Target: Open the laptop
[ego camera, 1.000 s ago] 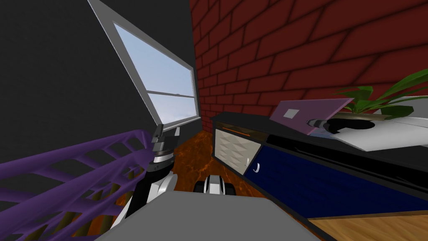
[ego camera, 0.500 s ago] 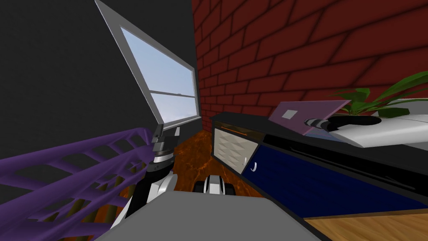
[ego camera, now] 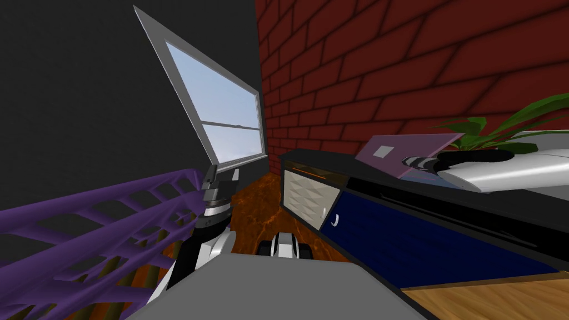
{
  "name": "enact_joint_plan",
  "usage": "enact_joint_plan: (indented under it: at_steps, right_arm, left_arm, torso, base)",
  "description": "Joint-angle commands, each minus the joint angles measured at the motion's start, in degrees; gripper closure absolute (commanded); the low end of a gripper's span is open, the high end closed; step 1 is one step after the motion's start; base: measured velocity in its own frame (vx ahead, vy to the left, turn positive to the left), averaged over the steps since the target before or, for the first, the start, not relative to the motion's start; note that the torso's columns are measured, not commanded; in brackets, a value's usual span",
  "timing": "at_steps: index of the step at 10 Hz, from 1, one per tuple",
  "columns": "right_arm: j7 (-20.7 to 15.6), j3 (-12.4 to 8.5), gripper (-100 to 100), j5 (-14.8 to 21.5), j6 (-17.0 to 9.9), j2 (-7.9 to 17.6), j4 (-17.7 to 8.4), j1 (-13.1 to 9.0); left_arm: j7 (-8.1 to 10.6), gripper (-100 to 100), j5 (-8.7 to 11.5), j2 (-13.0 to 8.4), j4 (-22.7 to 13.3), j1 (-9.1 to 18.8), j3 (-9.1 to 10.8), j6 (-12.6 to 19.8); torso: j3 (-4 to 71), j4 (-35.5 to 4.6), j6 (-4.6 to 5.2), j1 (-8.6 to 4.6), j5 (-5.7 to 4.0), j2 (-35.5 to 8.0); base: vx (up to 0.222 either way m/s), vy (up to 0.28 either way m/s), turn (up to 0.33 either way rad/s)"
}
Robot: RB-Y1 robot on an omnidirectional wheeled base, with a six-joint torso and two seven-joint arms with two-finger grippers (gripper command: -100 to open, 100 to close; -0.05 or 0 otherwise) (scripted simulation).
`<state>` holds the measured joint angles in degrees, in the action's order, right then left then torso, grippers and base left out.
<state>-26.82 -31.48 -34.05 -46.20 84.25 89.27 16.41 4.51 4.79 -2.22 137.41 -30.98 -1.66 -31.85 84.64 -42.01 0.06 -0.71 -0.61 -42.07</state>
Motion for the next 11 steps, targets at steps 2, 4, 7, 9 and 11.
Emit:
enact_joint_plan:
  at_steps: [2, 4, 7, 9, 11]
  right_arm:
    - [2.74, 0.43, 100, -4.3, -1.44, -2.45, -0.89, -1.35]
    - [4.03, 0.38, 100, -6.46, -2.11, -3.63, -1.25, -2.04]
    - [4.03, 0.38, 100, -6.46, -2.11, -3.63, -1.25, -2.04]
    - [5.31, 0.32, 100, -8.62, -2.77, -4.8, -1.6, -2.72]
    - [5.43, -0.07, 100, -8.71, -2.19, -4.21, -1.6, -3.65]
  left_arm:
    - [0.0, 0, 0.0, 0.0, 0.0, 0.0, 0.0, 0.0]
    - [0.0, 0, 0.0, 0.0, 0.0, 0.0, 0.0, 0.0]
    - [0.0, 0, 0.0, 0.0, 0.0, -0.01, 0.0, 0.0]
    - [0.0, 0, 0.0, 0.0, 0.0, -0.01, 0.0, 0.0]
    - [0.0, 0, 0.0, 0.0, 0.0, 0.0, 0.0, 0.0]
  torso:
    - [0.05, 0.11, 0.02, -0.11, -0.18, 0.11]
    - [0.03, 0.17, 0.11, -0.19, -0.3, 0.13]
    - [0.03, 0.14, 0.2, -0.27, -0.3, 0.11]
    - [0.06, 0.16, 0.09, -0.27, -0.29, 0.16]
    - [0.08, 0.24, 0.01, -0.51, -0.46, 0.2]
  base:
    - [-0.04, -0.056, 0.05]
    - [-0.036, -0.041, 0.034]
    - [-0.014, -0.007, 0.004]
    - [-0.014, -0.015, 0.019]
    - [-0.038, -0.039, 0.038]
